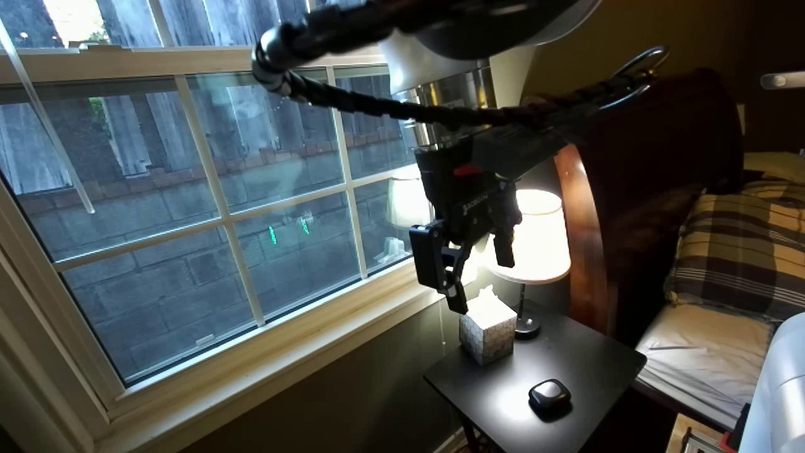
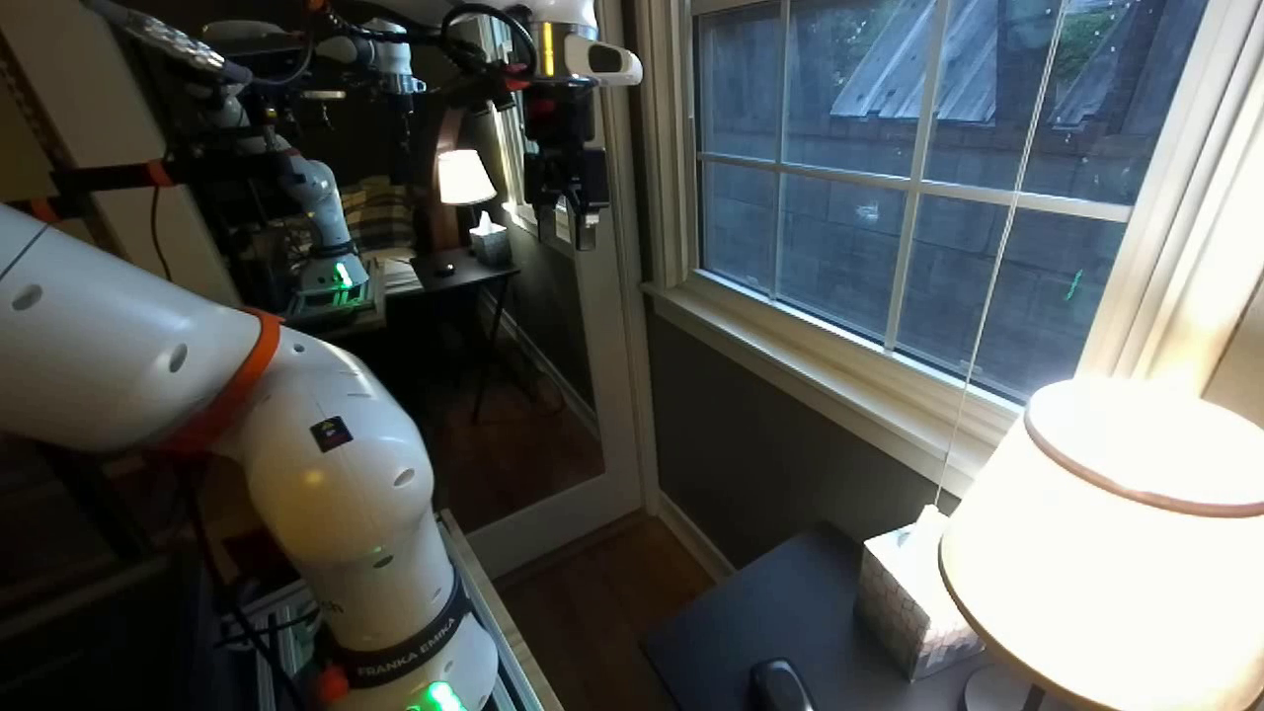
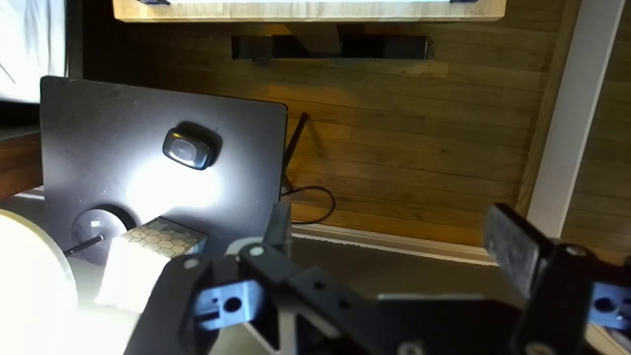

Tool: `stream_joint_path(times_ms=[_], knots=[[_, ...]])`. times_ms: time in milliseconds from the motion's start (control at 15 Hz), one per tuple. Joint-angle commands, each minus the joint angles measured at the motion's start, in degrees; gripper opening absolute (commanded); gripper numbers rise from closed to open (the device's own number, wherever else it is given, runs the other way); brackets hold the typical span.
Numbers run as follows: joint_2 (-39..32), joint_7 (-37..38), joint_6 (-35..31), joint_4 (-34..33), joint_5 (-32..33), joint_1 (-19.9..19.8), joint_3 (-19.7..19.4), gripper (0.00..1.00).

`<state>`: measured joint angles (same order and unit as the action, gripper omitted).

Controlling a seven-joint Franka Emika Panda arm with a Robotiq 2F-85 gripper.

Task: Turn off the lamp

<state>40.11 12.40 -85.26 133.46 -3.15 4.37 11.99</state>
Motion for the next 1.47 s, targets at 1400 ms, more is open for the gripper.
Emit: stream_joint_path(times_ms=[1400], knots=[[0.52,11.65,-50.31,25.20,18.17,-20.02,-4.53,1.00]])
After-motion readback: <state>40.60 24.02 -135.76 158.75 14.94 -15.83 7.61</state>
